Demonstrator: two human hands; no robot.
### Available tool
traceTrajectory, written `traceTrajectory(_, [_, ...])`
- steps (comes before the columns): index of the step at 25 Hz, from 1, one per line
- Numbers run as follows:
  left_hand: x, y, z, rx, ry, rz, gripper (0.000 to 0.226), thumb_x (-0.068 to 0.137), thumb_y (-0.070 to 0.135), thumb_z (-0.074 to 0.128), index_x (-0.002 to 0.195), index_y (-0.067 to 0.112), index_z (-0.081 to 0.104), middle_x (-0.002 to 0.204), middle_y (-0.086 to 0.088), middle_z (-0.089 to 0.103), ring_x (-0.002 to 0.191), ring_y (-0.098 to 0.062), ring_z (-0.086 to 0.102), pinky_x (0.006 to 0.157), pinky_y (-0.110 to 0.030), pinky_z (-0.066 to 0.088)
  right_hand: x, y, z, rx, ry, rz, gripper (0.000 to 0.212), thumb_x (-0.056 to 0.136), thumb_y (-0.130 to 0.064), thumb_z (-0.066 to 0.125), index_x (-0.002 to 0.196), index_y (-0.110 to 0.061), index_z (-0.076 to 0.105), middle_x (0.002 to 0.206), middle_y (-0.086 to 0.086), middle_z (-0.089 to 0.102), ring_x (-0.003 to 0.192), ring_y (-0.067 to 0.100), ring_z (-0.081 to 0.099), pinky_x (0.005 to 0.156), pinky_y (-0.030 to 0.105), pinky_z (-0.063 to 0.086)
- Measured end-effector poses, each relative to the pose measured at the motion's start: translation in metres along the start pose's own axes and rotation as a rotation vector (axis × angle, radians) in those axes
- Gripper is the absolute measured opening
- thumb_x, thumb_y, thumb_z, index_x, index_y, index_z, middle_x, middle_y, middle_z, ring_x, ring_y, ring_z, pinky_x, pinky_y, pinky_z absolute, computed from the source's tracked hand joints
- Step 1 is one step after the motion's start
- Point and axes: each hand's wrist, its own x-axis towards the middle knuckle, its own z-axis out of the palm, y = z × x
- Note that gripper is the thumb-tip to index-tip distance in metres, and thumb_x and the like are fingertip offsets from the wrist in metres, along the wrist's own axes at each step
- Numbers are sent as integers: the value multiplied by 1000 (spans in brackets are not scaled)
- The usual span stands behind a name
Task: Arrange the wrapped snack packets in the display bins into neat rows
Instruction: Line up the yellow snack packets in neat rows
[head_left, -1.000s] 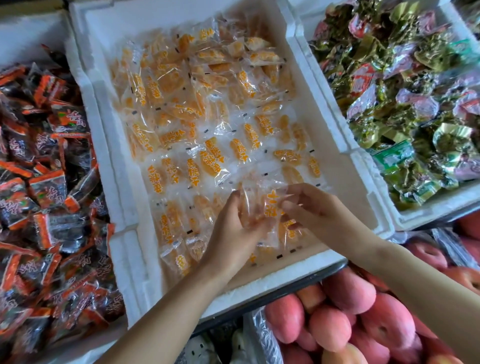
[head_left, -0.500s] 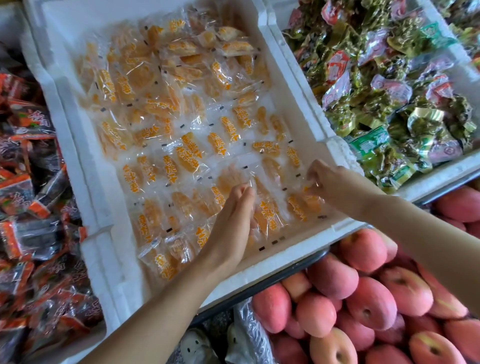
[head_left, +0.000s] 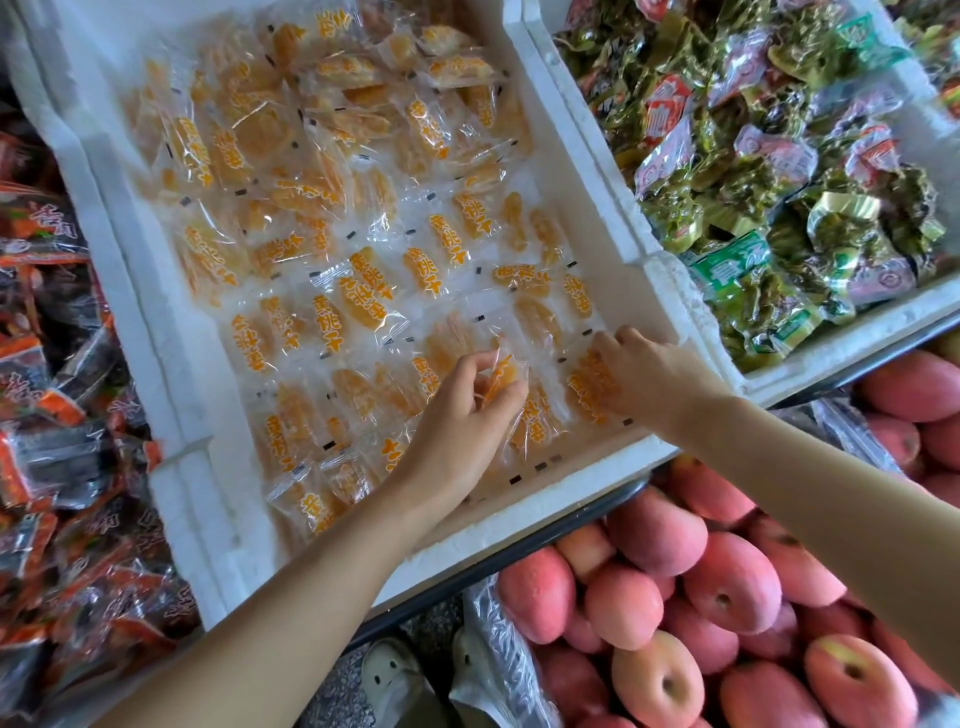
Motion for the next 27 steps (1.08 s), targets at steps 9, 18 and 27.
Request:
traceTrajectory(9, [8,-4,-4,-63,183,0,31,84,19,72,104,21,48,99,-5,58,72,-13,61,63,-28,58,-11,-31,-22,578,116,-83,49,88,-8,51,135,-18,39,129,-1,46,109,17,53,83,29,48])
traceTrajectory(18, [7,1,7,30,234,123,35,80,29,73,80,14,42,61,4,53,45,-20,62,39,-29,49,-57,-46,-23,1044,270,-163,45,79,-19,67,120,-22,49,113,-8,55,91,2,52,79,24,47])
traceTrajectory(27, [26,-1,13,193,175,201,27,98,25,51,79,7,56,63,-5,56,57,-16,54,55,-23,46,-43,-29,-20,696,380,10,39,80,-40,68,114,-22,59,98,-4,67,93,20,63,78,39,51])
